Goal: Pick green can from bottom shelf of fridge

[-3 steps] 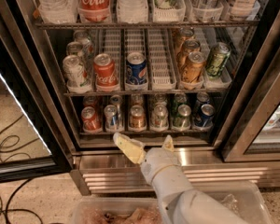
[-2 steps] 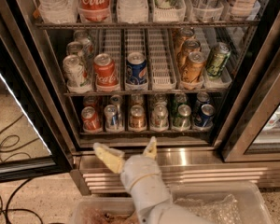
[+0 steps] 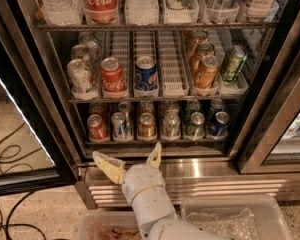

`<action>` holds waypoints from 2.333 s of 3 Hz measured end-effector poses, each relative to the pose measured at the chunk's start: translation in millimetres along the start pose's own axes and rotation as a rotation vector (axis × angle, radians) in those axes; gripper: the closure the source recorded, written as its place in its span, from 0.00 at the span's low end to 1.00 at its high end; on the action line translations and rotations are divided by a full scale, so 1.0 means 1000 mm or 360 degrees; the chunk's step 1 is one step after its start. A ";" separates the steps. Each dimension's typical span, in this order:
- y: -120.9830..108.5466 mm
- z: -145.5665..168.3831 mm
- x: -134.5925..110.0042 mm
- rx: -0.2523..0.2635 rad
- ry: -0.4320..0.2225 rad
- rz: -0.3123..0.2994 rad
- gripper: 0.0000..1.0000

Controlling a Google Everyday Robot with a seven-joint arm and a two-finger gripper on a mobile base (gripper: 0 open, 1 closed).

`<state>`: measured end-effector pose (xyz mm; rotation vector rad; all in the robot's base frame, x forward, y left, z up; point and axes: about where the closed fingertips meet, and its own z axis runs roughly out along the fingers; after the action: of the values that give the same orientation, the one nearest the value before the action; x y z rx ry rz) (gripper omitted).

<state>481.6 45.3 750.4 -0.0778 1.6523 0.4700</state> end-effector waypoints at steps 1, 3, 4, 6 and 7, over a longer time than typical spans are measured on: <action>-0.008 0.004 0.001 0.0086 -0.0006 -0.0035 0.00; -0.047 0.063 0.019 0.0502 0.0041 -0.0361 0.00; -0.054 0.063 0.018 0.0589 0.0023 -0.0379 0.00; -0.066 0.065 0.018 0.0710 0.0028 -0.0389 0.00; -0.088 0.096 0.058 0.0912 0.0164 -0.0342 0.00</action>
Offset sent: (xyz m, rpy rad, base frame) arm 0.0737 -0.1279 -0.0128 -0.3251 -0.0363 -0.8172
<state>591.5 11.2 665.9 0.1475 1.7988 -0.1816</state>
